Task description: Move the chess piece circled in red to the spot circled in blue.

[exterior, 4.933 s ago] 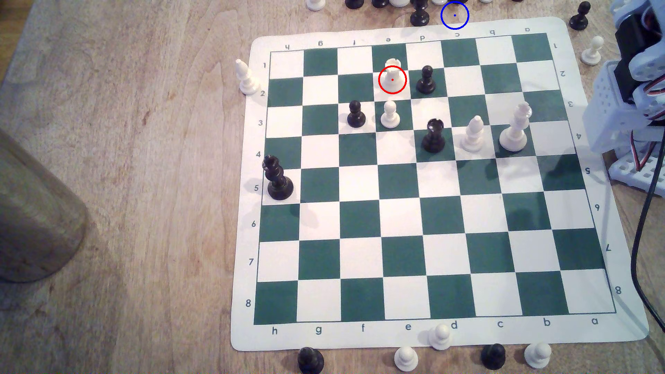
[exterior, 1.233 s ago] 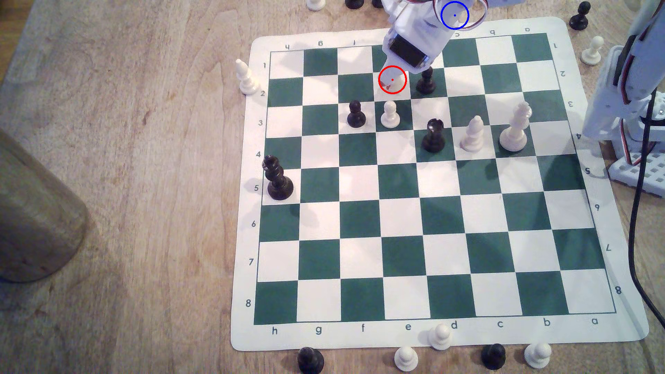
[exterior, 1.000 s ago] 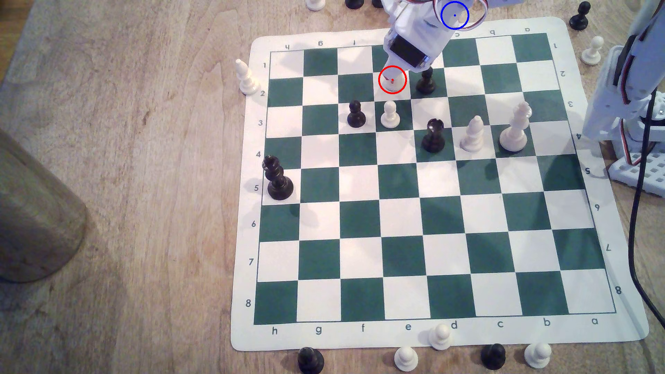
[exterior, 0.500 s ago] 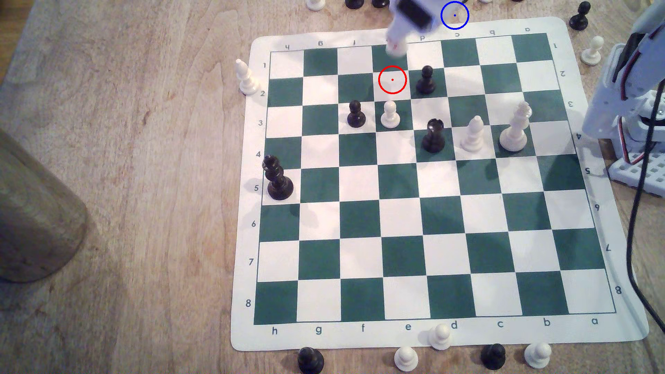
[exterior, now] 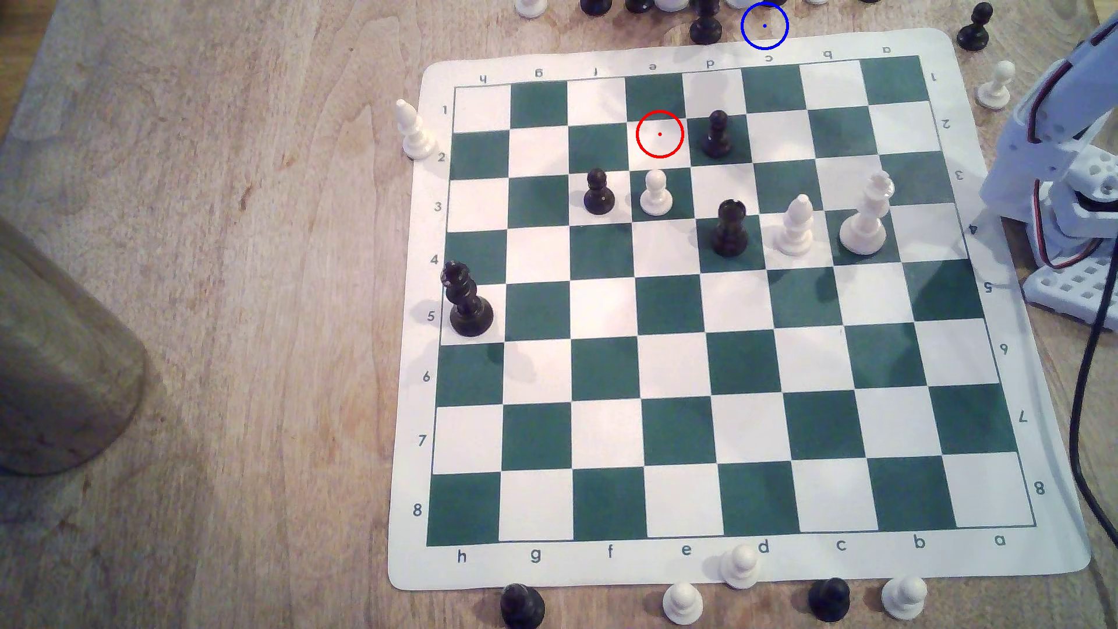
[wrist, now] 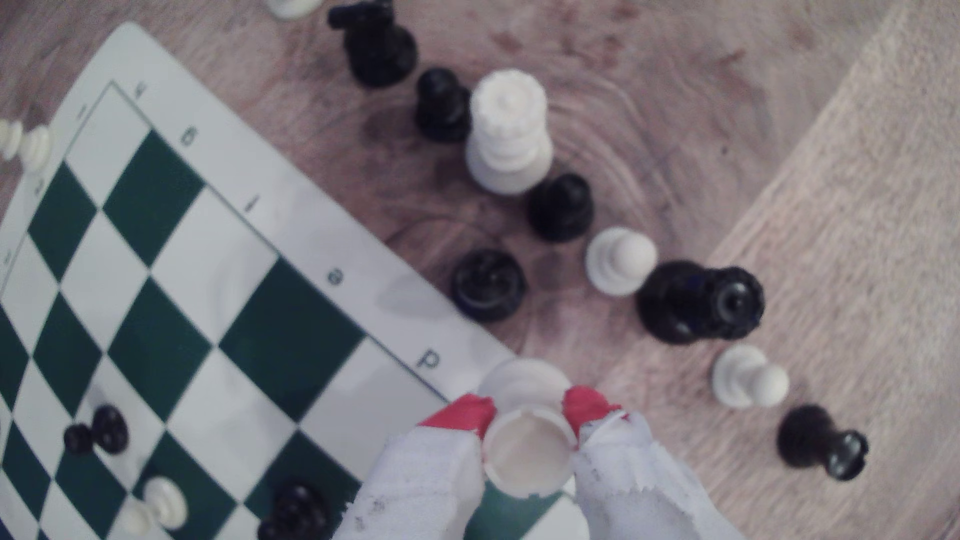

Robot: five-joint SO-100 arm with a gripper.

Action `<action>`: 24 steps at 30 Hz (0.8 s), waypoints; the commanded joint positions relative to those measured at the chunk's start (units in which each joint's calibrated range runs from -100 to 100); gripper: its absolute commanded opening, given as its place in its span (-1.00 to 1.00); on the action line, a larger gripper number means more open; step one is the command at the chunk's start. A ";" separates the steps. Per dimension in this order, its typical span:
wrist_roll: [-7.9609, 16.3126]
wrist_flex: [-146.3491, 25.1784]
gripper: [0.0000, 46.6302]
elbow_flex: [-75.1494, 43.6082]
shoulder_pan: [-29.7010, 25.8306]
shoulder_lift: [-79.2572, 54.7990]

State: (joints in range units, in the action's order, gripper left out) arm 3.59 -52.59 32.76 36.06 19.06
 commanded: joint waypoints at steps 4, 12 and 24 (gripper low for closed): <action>-1.07 5.17 -0.93 4.05 3.55 3.86; -0.98 9.84 -0.94 6.13 3.71 -0.56; -0.83 13.03 -0.94 7.22 2.62 -5.90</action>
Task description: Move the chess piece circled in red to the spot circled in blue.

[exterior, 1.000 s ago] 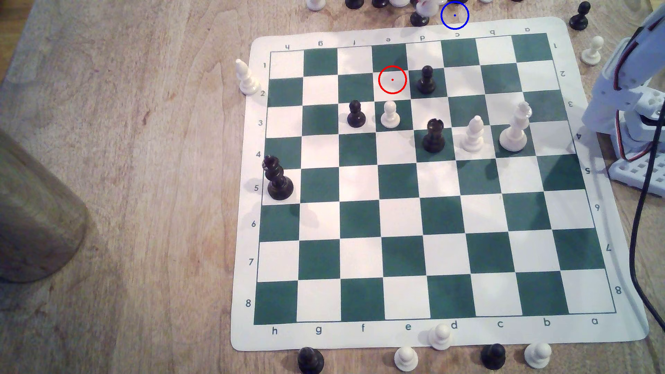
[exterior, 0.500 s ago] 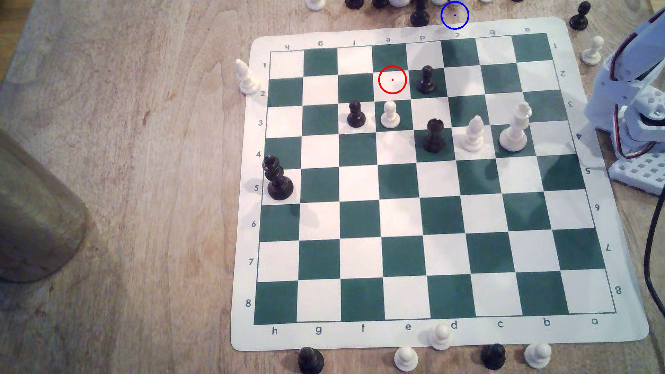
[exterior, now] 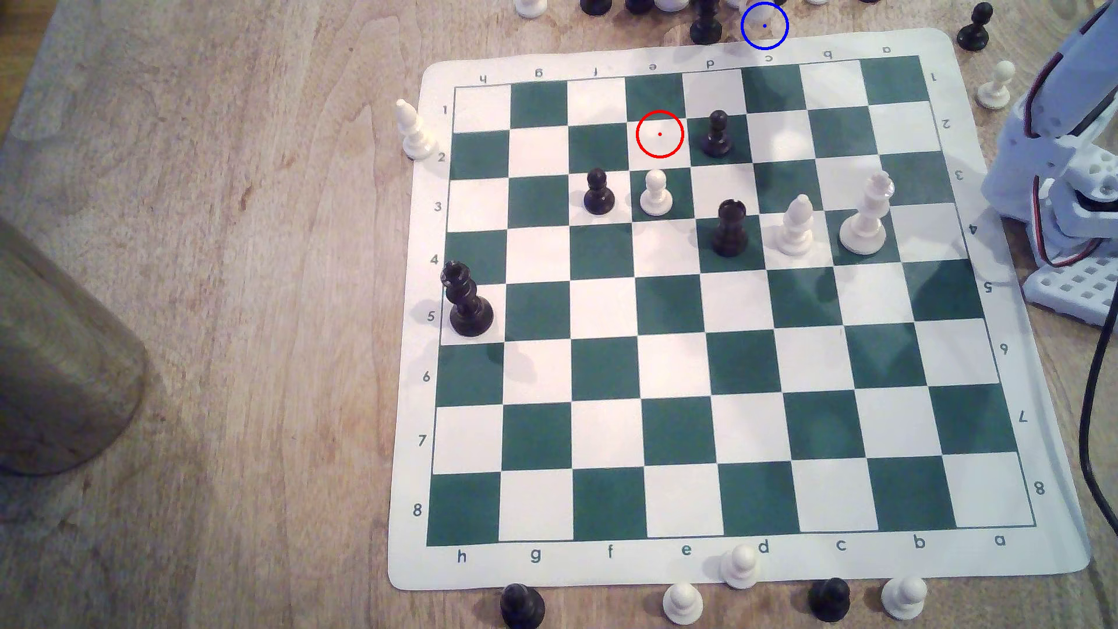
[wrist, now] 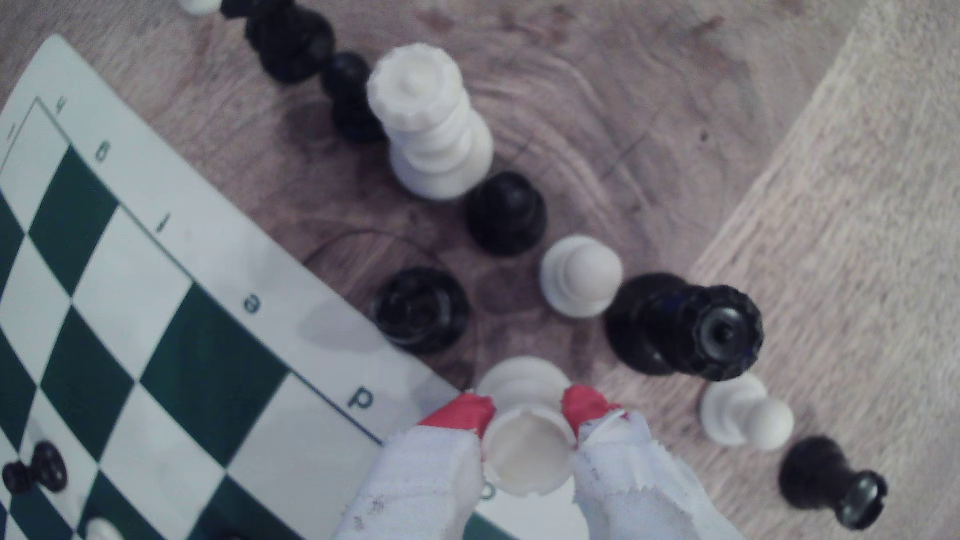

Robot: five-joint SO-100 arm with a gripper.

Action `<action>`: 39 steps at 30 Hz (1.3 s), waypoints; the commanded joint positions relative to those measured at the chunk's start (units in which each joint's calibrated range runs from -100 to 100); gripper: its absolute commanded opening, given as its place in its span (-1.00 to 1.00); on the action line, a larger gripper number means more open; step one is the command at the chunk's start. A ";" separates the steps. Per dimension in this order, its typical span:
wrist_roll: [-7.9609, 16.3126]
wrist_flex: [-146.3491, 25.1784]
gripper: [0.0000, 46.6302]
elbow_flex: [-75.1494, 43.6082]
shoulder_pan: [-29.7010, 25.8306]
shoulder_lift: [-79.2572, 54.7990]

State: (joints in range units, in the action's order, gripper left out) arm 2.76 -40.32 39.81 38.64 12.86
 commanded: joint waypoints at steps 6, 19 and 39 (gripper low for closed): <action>-0.44 1.66 -0.94 0.53 0.74 -2.42; -0.54 3.46 -0.93 1.17 1.21 -2.84; -1.90 3.05 -0.18 2.44 2.07 -0.89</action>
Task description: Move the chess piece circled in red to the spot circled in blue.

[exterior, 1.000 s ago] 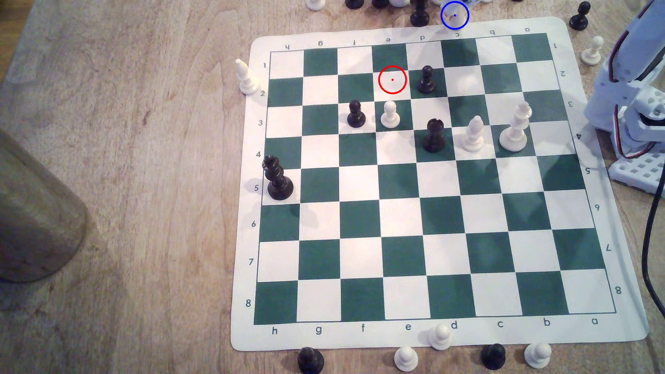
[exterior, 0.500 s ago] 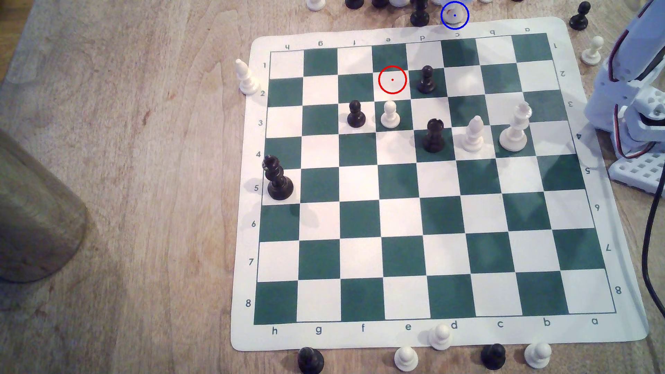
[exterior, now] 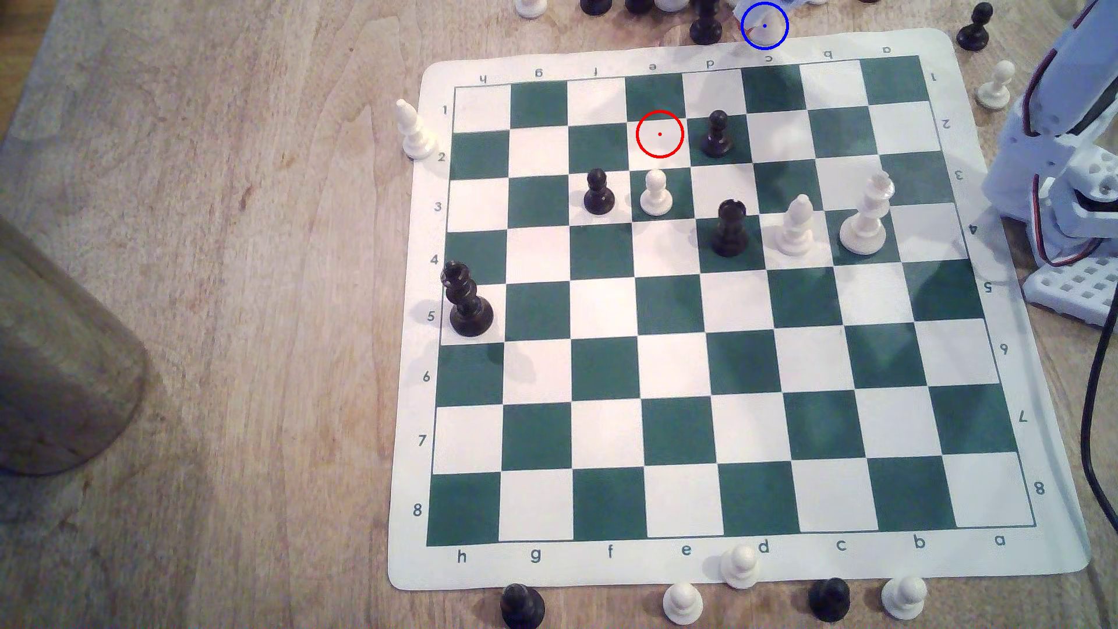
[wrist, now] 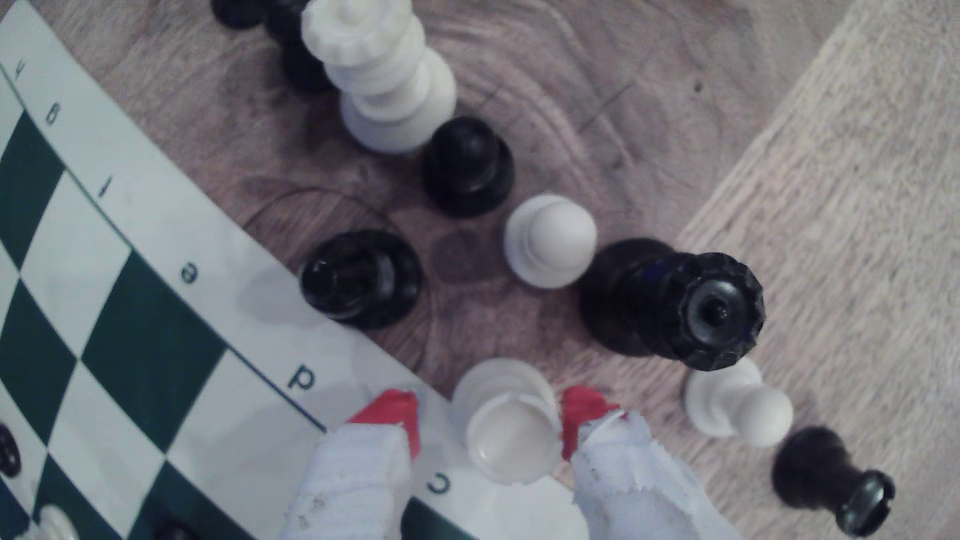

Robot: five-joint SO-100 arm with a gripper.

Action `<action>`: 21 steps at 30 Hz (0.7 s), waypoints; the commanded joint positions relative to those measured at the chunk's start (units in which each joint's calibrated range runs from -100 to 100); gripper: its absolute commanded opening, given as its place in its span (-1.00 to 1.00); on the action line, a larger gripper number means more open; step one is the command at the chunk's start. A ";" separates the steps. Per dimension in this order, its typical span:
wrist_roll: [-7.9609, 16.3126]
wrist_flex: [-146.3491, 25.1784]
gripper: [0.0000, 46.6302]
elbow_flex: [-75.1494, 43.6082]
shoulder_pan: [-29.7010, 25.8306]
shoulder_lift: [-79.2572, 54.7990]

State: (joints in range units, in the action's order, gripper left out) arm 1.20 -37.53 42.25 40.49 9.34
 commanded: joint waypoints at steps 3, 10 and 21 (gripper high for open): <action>-0.44 -0.23 -0.23 0.54 0.62 4.41; -0.63 -7.02 -0.03 2.26 0.15 12.73; 0.39 -22.50 -0.05 6.80 0.07 33.19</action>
State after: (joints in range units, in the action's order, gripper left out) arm 1.34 -55.86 48.12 39.45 31.88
